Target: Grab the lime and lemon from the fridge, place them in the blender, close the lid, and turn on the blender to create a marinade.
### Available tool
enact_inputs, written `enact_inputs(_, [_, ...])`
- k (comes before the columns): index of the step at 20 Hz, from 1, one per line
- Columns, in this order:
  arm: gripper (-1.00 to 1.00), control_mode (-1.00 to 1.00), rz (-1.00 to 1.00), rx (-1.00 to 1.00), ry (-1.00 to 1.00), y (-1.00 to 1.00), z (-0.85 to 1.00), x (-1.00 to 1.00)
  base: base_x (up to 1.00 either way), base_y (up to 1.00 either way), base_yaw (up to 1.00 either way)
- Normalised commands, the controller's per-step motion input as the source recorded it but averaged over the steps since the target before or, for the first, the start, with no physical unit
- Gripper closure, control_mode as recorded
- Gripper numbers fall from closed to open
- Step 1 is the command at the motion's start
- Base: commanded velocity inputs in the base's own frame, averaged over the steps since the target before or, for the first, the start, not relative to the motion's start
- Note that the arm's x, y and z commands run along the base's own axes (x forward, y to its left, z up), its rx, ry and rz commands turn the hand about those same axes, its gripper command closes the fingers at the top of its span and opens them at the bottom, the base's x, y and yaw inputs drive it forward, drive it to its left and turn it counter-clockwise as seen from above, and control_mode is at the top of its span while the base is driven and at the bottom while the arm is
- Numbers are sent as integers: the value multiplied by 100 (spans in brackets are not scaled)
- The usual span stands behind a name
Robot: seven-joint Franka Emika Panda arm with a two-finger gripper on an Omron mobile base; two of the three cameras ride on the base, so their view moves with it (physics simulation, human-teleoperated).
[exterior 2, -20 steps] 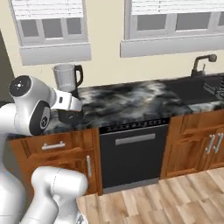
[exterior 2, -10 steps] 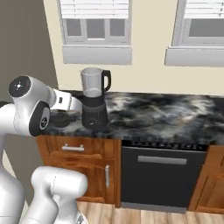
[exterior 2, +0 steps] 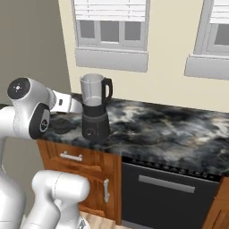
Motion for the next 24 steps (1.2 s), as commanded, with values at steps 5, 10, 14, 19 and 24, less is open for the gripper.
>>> enact_inputs(5, [100,100,0,0,0,0,0,0,40,-12,7])
enact_inputs(10, [100,100,0,0,0,0,0,0,13,13,0])
enact_inputs(14, [100,-100,0,1,0,0,21,10,0,0,0])
enact_inputs(19, [100,-100,0,1,-4,0,70,22,0,0,0])
enact_inputs(24, [100,-100,0,0,-3,0,68,28,0,0,0])
